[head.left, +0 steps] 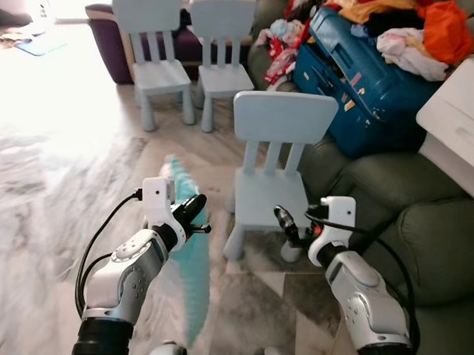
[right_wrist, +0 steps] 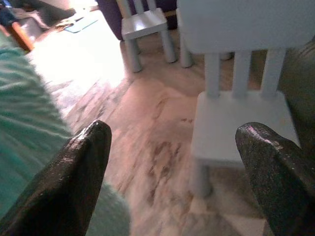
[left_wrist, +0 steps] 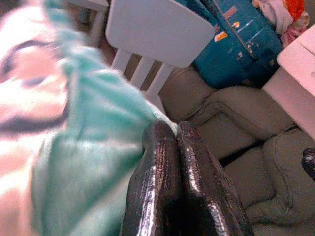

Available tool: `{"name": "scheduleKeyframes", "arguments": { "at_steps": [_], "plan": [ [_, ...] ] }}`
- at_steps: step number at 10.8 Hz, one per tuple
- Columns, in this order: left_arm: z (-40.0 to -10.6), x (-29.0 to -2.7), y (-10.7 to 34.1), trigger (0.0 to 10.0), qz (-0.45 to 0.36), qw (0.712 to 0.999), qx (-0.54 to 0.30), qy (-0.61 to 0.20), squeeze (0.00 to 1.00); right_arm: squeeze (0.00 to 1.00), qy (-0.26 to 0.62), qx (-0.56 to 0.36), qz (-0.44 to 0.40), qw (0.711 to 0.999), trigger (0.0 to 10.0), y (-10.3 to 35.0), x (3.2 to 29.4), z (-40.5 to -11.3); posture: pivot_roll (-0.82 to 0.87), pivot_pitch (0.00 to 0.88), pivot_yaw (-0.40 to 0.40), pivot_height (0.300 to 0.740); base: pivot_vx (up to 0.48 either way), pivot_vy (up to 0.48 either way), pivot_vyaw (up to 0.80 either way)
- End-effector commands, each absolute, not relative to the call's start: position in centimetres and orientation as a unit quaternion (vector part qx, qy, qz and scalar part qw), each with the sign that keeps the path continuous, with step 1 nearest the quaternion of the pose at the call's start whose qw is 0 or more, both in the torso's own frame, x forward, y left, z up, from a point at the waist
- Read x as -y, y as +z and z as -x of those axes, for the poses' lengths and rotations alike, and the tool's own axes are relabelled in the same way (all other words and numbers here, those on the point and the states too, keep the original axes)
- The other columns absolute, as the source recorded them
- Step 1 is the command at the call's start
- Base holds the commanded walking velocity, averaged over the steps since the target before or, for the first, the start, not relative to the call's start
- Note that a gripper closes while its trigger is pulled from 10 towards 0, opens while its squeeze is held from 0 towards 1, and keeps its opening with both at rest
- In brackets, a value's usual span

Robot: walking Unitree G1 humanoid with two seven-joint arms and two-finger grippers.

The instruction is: Move the pillow to the sofa

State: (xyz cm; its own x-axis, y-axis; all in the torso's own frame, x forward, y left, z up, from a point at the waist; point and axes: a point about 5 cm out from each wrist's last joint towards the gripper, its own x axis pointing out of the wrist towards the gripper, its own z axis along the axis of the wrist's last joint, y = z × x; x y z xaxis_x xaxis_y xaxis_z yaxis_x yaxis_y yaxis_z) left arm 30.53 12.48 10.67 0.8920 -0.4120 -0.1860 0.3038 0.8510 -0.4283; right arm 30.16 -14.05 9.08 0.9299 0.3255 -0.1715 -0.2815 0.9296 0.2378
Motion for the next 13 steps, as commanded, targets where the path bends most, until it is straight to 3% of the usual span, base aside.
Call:
{"name": "scheduleKeyframes", "arguments": {
  "at_steps": [1, 10, 13],
  "plan": [
    [-30.55, -12.27, 10.93, 10.0, 0.199, 0.951, -0.129, -0.196, 0.0, 0.0, 0.145, -0.111, -0.105, 0.978, 10.0, 8.78, 14.53, -30.18, -0.18, 0.109, -0.04, 0.74, -0.386, 0.0, 0.0],
    [-30.87, -12.21, 10.94, 10.0, 0.201, 0.951, -0.128, -0.198, 0.0, 0.0, 0.145, -0.108, -0.103, 0.978, 10.0, 8.89, 14.58, -30.34, -0.18, 0.104, -0.038, 0.74, -0.364, 0.0, 0.0],
    [-31.54, -12.64, 11.3, 10.0, 0.196, 0.953, -0.12, -0.196, 0.0, 0.0, 0.145, -0.107, -0.102, 0.978, 10.0, 8.97, 14.59, -30.43, -0.18, 0.101, -0.04, 0.74, 0.0, 0.0, 0.0]
  ]
}}
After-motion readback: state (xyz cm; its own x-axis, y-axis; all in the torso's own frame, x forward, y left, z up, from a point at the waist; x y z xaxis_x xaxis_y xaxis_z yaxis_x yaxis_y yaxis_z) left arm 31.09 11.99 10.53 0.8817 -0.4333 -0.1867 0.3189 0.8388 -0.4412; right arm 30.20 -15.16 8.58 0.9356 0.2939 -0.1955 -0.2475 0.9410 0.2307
